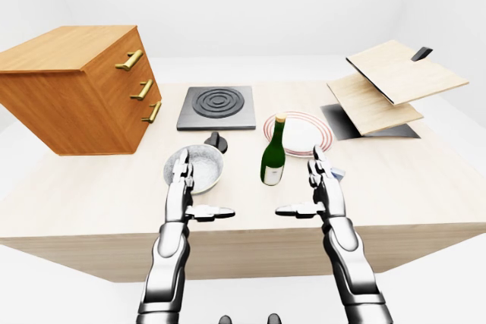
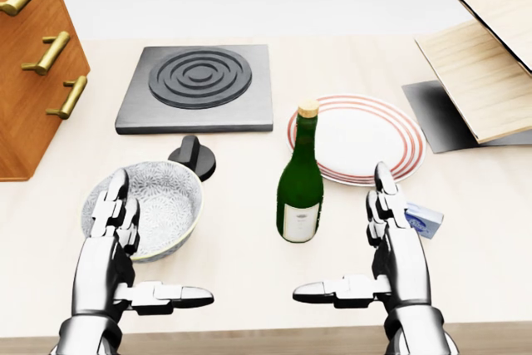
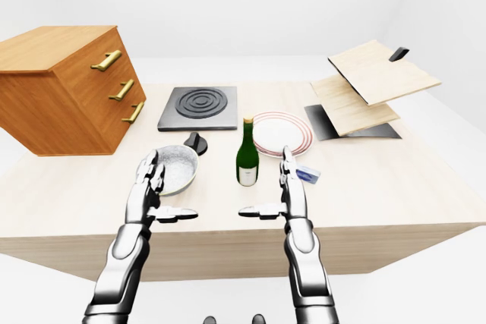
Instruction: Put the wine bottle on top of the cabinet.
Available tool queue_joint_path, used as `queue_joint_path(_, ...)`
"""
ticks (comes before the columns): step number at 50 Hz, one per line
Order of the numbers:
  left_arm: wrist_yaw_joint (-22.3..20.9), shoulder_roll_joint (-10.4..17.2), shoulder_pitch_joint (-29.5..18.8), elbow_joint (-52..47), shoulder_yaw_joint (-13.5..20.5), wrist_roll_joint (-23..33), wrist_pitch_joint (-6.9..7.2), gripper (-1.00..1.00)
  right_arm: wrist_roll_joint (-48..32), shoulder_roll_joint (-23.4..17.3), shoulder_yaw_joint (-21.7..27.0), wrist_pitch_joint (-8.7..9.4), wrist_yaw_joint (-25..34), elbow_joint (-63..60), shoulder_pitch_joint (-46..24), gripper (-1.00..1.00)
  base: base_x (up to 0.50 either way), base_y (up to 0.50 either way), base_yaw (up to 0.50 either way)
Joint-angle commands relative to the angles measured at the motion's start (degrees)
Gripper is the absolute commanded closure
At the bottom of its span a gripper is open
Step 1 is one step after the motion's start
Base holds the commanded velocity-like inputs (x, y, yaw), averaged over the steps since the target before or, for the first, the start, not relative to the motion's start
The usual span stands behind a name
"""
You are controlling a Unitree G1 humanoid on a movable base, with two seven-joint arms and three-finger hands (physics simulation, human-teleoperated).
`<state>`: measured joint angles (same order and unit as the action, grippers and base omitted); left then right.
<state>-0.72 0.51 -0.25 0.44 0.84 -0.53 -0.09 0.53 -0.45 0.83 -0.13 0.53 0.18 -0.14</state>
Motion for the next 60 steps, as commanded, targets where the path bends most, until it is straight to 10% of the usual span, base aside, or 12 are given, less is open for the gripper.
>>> queue_joint_path(1,-0.7,0.7,-0.6,0.9,1.8,-0.9,0.55,-1.00,0.7,-0.6,1.6,-0.29,0.5,0.6,-0.5,-1.00,0.00,0.00,0.00)
queue_joint_path(20,-0.1,0.5,-0.2,0.6,1.4,0.2,1.10,-1.00,1.1,-0.6,1.8,-0.90,0.2,1.2,-0.4,-1.00,-0.01,0.03,0.00)
queue_joint_path(60,0.0,0.5,0.2,-0.4,0.6,2.1,2.00,-1.00,0.4,-0.6,1.6,-0.72,0.1,0.5,0.0,-1.00,-0.07,0.50,0.00)
